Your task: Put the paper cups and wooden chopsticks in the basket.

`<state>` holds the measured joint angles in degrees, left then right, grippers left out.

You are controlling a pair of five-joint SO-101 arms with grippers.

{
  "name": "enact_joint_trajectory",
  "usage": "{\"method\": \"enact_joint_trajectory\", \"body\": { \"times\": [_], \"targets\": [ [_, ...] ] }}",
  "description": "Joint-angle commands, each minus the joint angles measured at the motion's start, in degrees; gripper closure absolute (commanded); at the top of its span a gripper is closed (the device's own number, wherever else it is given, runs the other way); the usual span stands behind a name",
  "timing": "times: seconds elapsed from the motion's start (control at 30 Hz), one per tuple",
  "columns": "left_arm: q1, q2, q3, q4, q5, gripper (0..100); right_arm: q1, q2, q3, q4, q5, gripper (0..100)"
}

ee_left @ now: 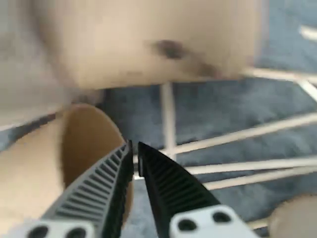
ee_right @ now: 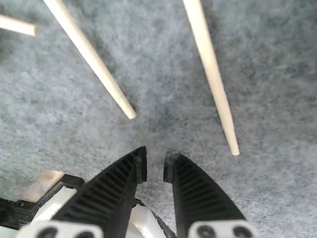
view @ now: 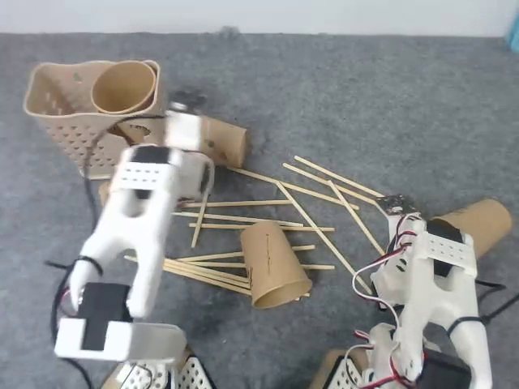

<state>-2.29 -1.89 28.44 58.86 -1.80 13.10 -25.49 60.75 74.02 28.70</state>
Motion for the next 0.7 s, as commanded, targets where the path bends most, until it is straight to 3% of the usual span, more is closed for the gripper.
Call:
{"method": "enact_joint_trajectory", "body": {
  "times": [0.0,0.17,0.33,0.5,0.67],
  "targets": [
    [-7.5,-0.3,-6.8,7.1,1.7,99,-0.5,-2.1,-0.1,-0.5,1.1,92.9],
    [-18.2,-0.3,-15.7,15.6,1.7,99,-0.5,-2.2,-0.1,-0.2,2.5,92.9],
    [-28.1,-0.2,-19.6,16.2,0.7,99,-0.4,-2.2,-0.1,-0.1,3.4,92.9],
    [-34.0,-0.1,-17.6,14.4,-4.7,99,-0.5,-2.2,-0.1,-0.1,3.6,92.9],
    [-35.7,-0.3,-21.2,15.6,-6.9,98,-0.5,-2.2,-0.1,-0.1,3.7,92.9]
  ]
}}
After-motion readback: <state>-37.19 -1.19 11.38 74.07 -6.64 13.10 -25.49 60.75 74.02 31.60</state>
